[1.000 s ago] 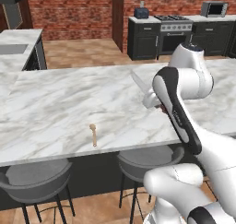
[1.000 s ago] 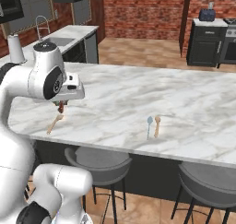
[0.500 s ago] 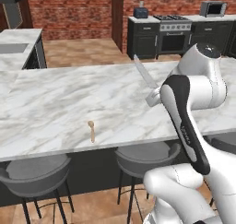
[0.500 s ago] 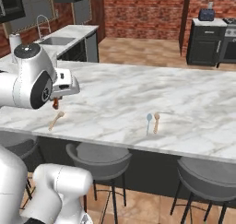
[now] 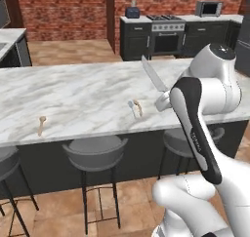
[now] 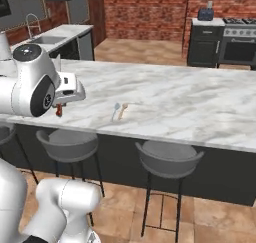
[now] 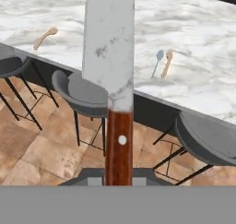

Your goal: Pick up the metallic utensils from the counter and place them in the open drawer. Make sure not to pick up any wooden utensils.

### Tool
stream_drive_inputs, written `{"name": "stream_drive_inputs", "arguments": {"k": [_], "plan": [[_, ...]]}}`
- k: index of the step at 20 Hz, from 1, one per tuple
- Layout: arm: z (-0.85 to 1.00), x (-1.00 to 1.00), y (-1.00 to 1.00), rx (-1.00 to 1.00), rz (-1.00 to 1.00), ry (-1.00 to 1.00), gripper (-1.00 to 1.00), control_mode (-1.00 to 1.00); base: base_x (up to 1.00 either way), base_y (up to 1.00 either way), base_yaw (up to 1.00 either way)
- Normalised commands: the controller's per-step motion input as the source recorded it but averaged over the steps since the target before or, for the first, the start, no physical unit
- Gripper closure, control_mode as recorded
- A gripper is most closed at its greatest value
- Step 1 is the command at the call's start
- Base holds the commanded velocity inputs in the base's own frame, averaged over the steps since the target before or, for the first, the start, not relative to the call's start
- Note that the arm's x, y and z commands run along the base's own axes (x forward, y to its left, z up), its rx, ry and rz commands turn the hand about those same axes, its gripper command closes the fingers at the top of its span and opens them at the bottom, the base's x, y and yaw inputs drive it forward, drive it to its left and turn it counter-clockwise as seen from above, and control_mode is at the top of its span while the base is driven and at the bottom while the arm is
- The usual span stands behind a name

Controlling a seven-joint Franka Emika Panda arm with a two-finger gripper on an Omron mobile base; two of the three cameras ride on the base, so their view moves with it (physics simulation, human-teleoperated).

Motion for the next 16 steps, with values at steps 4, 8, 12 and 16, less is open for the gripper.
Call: {"name": "stream_drive_inputs", "arguments": {"k": [4,8,12,16], "plan": [[0.00,0.00,0.00,0.00,0.00,0.00,1.00,1.00,-0.41,-1.00,0.00],[0.00,0.00,0.00,0.00,0.00,0.00,1.00,1.00,-0.28,-1.00,0.00],[0.00,0.00,0.00,0.00,0.00,0.00,1.00,1.00,-0.09,-1.00,0.02],[0.00,0.00,0.00,0.00,0.00,0.00,1.00,1.00,0.00,-1.00,0.07]]}}
